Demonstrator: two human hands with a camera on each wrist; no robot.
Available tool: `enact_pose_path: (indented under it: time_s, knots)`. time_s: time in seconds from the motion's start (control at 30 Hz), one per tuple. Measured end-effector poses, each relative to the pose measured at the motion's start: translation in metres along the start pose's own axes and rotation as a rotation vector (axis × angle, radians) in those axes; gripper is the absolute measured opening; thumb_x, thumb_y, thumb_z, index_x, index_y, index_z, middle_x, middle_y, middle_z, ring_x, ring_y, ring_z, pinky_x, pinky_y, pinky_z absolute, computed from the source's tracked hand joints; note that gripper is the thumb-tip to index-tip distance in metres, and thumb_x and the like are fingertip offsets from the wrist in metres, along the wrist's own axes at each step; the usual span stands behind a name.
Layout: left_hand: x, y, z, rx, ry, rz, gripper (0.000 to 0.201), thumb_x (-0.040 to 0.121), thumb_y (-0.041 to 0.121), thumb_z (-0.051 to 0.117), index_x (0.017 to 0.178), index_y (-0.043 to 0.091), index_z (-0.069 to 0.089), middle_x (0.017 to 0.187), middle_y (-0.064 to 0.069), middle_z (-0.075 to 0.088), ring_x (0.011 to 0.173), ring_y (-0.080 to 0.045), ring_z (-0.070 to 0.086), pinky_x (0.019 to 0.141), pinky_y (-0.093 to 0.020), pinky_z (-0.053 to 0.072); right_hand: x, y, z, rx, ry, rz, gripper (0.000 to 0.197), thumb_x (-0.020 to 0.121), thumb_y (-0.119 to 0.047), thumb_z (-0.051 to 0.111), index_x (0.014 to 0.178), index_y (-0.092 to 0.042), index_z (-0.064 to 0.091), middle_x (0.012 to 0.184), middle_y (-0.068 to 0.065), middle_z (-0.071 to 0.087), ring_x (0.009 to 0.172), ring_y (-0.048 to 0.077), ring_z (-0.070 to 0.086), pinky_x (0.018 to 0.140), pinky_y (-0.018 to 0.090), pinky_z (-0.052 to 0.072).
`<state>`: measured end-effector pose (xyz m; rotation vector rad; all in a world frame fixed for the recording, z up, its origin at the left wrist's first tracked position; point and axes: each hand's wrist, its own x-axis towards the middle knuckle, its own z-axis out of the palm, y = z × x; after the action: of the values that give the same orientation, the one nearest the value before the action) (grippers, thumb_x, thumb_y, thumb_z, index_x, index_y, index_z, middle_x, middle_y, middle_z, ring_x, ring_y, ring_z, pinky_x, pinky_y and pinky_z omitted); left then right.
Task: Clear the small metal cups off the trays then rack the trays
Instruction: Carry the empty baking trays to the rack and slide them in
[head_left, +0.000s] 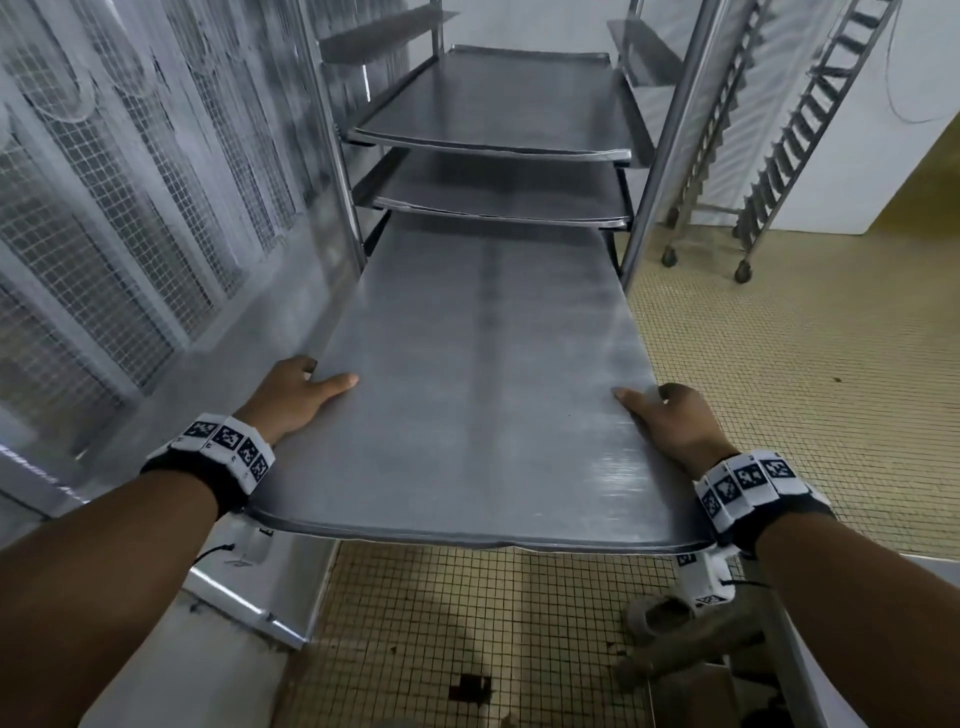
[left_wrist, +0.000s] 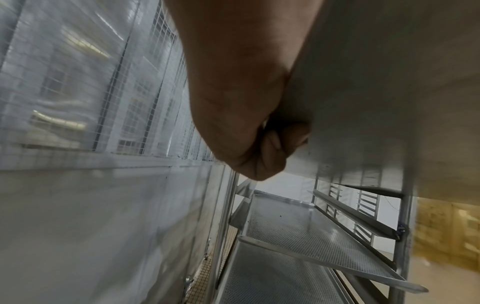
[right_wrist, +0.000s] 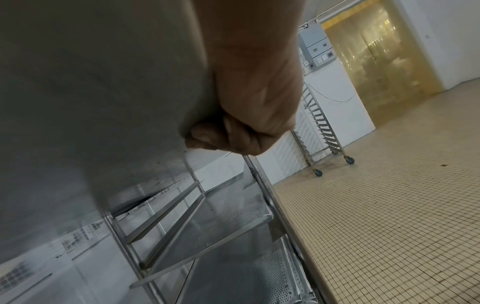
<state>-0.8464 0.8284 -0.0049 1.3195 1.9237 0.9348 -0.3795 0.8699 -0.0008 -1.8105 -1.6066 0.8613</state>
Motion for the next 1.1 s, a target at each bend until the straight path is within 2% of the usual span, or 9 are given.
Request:
enact_pose_path:
  time_s: [0.17, 0.27, 0.37, 0.57, 0.67, 0.83, 0.9, 1.0, 1.1]
  knots:
    - [0.014, 0.015, 0.005, -0.007, -0.002, 0.013, 0.026, 0.086, 0.038, 0.079, 0.097, 0.015, 0.074, 0.09, 0.002, 0.075, 0.079, -0.016, 0.073, 0.075, -0.032, 0.059, 0.023, -0.002, -0.006, -0.007, 0.001, -0.011, 0.048, 0.086, -0.057, 0.067, 0.091, -0.01, 0.069, 0.086, 0.002, 0.069, 0.077, 0.019, 0.064, 0.069, 0.03, 0.046]
    - [0.028, 0.02, 0.007, 0.012, -0.014, 0.023, 0.032, 0.085, 0.042, 0.079, 0.099, 0.013, 0.076, 0.09, -0.001, 0.077, 0.08, -0.019, 0.074, 0.072, -0.033, 0.059, 0.035, -0.006, -0.008, 0.006, -0.011, -0.012, 0.045, 0.087, -0.055, 0.068, 0.092, -0.01, 0.068, 0.086, 0.001, 0.068, 0.074, 0.013, 0.062, 0.062, 0.027, 0.044]
    - [0.046, 0.019, 0.008, 0.006, -0.026, 0.024, 0.035, 0.085, 0.043, 0.078, 0.103, 0.012, 0.076, 0.093, -0.002, 0.077, 0.083, -0.02, 0.075, 0.075, -0.036, 0.06, 0.051, -0.006, -0.006, 0.022, -0.005, -0.001, 0.047, 0.085, -0.056, 0.069, 0.092, -0.009, 0.07, 0.086, 0.001, 0.07, 0.076, 0.015, 0.065, 0.061, 0.025, 0.045]
    - [0.085, 0.021, 0.015, -0.048, -0.049, 0.046, 0.027, 0.088, 0.038, 0.077, 0.102, 0.016, 0.073, 0.097, 0.003, 0.075, 0.088, -0.015, 0.072, 0.071, -0.026, 0.054, 0.085, -0.015, 0.004, 0.024, -0.002, 0.016, 0.044, 0.086, -0.055, 0.069, 0.088, -0.011, 0.067, 0.08, -0.002, 0.068, 0.072, 0.013, 0.064, 0.058, 0.025, 0.044]
    - [0.113, 0.021, 0.018, -0.074, -0.058, 0.056, 0.032, 0.087, 0.037, 0.078, 0.105, 0.011, 0.073, 0.099, 0.001, 0.076, 0.089, -0.016, 0.073, 0.076, -0.03, 0.056, 0.105, -0.02, 0.011, 0.006, 0.013, 0.037, 0.046, 0.086, -0.056, 0.067, 0.092, -0.01, 0.066, 0.085, 0.002, 0.067, 0.073, 0.015, 0.062, 0.067, 0.03, 0.045]
    - [0.161, 0.018, 0.024, -0.12, -0.074, 0.049, 0.029, 0.084, 0.036, 0.08, 0.1, 0.014, 0.072, 0.1, -0.002, 0.076, 0.092, -0.019, 0.073, 0.09, -0.041, 0.058, 0.14, -0.027, 0.027, -0.017, 0.041, 0.063, 0.05, 0.087, -0.058, 0.065, 0.1, -0.009, 0.065, 0.09, 0.003, 0.066, 0.08, 0.023, 0.063, 0.074, 0.032, 0.047]
    - [0.18, 0.014, 0.027, -0.125, -0.075, 0.029, 0.035, 0.081, 0.042, 0.083, 0.099, 0.015, 0.071, 0.098, -0.003, 0.076, 0.091, -0.022, 0.074, 0.088, -0.042, 0.059, 0.154, -0.026, 0.035, -0.015, 0.055, 0.069, 0.053, 0.087, -0.058, 0.064, 0.103, -0.007, 0.066, 0.092, 0.004, 0.067, 0.083, 0.024, 0.064, 0.074, 0.032, 0.047]
    - [0.209, 0.002, 0.032, -0.15, -0.069, -0.007, 0.055, 0.069, 0.056, 0.086, 0.1, 0.013, 0.071, 0.093, -0.004, 0.078, 0.083, -0.024, 0.076, 0.081, -0.049, 0.062, 0.171, -0.023, 0.046, -0.024, 0.077, 0.093, 0.056, 0.087, -0.06, 0.064, 0.108, -0.007, 0.066, 0.095, 0.004, 0.068, 0.085, 0.024, 0.064, 0.073, 0.031, 0.045]
    - [0.23, 0.001, 0.04, -0.146, -0.041, 0.006, 0.035, 0.078, 0.043, 0.085, 0.094, 0.016, 0.068, 0.092, -0.004, 0.076, 0.081, -0.022, 0.075, 0.077, -0.042, 0.062, 0.189, -0.021, 0.053, -0.033, 0.104, 0.098, 0.06, 0.085, -0.064, 0.063, 0.108, -0.009, 0.067, 0.099, 0.004, 0.071, 0.087, 0.024, 0.065, 0.076, 0.033, 0.048]
